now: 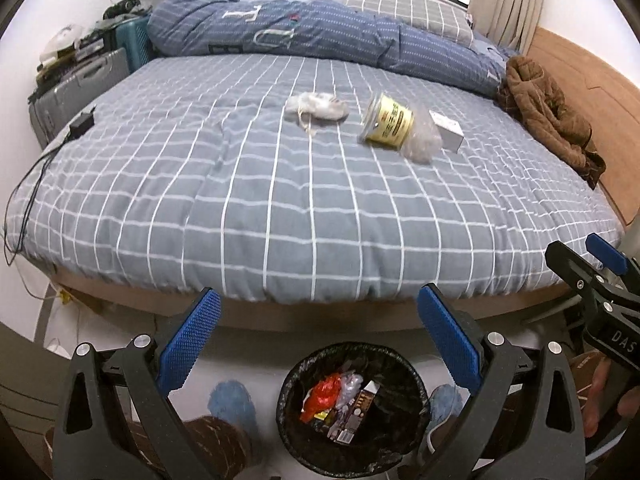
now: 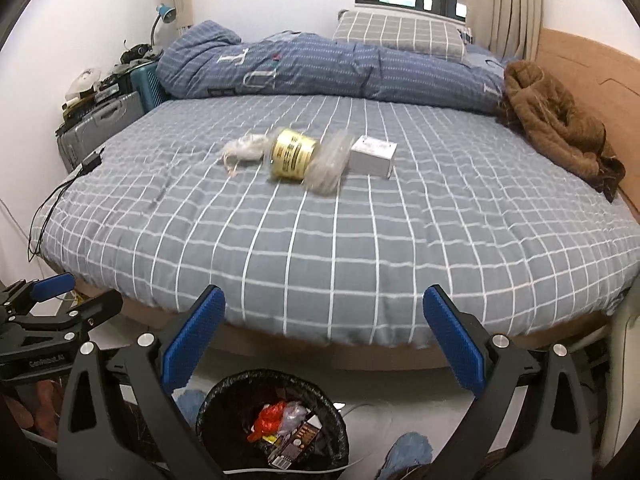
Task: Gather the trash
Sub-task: 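Raise both grippers back toward the remaining trash on the bed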
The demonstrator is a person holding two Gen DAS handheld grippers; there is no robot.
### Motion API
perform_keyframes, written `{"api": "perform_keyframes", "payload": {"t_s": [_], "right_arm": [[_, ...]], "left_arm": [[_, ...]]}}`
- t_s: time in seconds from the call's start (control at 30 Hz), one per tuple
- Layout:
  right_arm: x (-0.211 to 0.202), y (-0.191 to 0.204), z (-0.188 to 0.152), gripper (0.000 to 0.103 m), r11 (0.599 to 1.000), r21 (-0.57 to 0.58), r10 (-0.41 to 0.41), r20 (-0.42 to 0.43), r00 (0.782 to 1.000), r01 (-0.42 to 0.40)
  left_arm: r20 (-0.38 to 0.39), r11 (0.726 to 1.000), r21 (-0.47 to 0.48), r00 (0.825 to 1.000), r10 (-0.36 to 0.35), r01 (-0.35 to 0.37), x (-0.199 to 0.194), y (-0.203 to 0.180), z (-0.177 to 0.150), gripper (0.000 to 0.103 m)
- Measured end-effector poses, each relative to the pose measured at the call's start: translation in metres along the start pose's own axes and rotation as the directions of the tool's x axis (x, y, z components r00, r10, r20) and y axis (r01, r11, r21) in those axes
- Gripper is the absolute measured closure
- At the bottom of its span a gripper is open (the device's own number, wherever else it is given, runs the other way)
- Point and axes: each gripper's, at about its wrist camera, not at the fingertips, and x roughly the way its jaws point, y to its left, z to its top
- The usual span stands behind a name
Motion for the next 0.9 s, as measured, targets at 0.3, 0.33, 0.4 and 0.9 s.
{"api": "perform_keyframes", "payload": {"t_s": [0.3, 0.33, 0.4, 0.9], "right_arm": [[0.007, -0.013, 0.024, 0.008, 1.000, 0.011, -0.018, 0.012, 1.000, 0.018], [0.010, -0.014, 0.027, 0.008, 1.000, 0.013, -0.020, 0.009, 1.000, 0.020], [0.015, -0.016, 0.032, 0.008, 1.000, 0.012, -0.024, 0.011, 1.000, 0.024], [0.063, -0.022, 0.077, 0.008, 0.999, 0.032, -0.020, 0.040, 0.999, 0.018]], "left_arm": [[0.014, 1.000, 0.007, 1.000, -0.008, 0.008, 0.007, -0.007, 0.028, 0.006], [0.010, 1.000, 0.004, 1.000, -0.008, 0.008, 0.010, -0.006, 0.032, 0.006], [0.008, 1.000, 0.001, 1.000, -0.011, 0.011, 0.013, -0.006, 0.037, 0.006], [0.007, 1.000, 0.000, 1.000, 0.003, -0.003, 0.057, -0.002, 0.081, 0.006]]}}
